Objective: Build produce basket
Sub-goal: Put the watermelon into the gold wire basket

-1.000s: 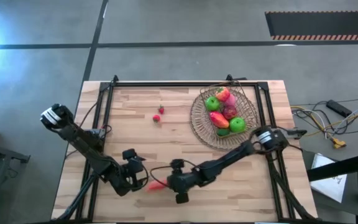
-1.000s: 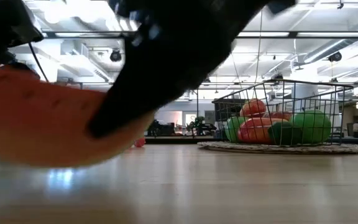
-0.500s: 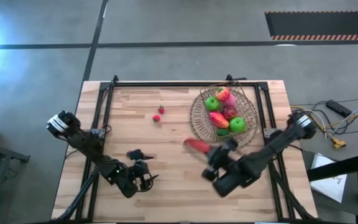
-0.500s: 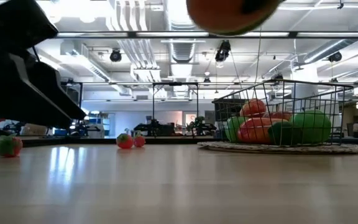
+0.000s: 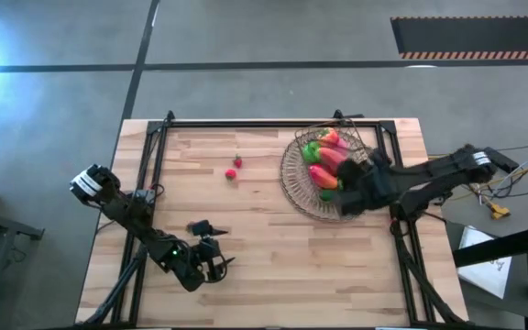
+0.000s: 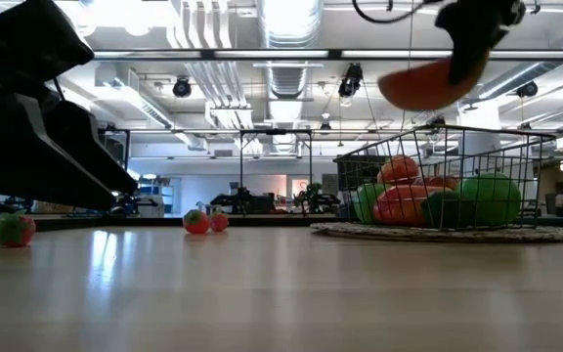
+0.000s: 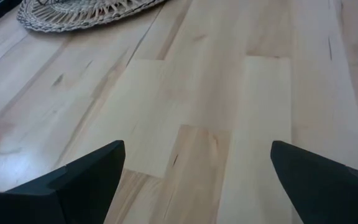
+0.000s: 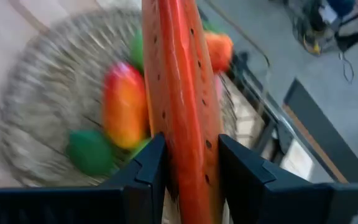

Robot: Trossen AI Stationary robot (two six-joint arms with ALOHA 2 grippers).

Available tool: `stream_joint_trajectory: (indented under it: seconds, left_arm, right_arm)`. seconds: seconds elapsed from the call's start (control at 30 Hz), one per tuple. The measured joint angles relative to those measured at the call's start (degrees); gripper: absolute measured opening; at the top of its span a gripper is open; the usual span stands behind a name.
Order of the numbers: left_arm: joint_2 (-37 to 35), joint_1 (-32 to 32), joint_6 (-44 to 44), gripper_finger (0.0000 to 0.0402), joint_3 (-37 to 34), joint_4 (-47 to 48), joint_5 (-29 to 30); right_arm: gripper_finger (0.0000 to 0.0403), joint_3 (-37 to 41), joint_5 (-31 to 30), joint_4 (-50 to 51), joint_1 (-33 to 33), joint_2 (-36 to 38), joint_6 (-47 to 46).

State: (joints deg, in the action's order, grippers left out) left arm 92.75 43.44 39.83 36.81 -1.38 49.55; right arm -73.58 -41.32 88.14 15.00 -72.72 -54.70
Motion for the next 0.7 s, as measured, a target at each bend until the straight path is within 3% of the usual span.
stream_joint_trajectory:
  seconds: [0.13, 0.37, 0.7]
  left_arm:
    - [0.0, 0.0, -0.09, 0.0386, -0.1, 0.06, -0.01]
    - [0.0, -0.37, -0.31, 0.0386, -0.1, 0.09, 0.01]
    - [-0.42, -0.74, -0.26, 0.0386, -0.1, -0.18, 0.01]
  right_arm:
    - [0.0108, 5.74, 6.16, -2.73, -7.49, 5.72, 10.7]
    - [0.0109, 13.21, 16.53, -13.67, -17.3, 11.15, 39.4]
    - [0.0109, 14.63, 33.15, -16.86, -27.05, 7.59, 48.85]
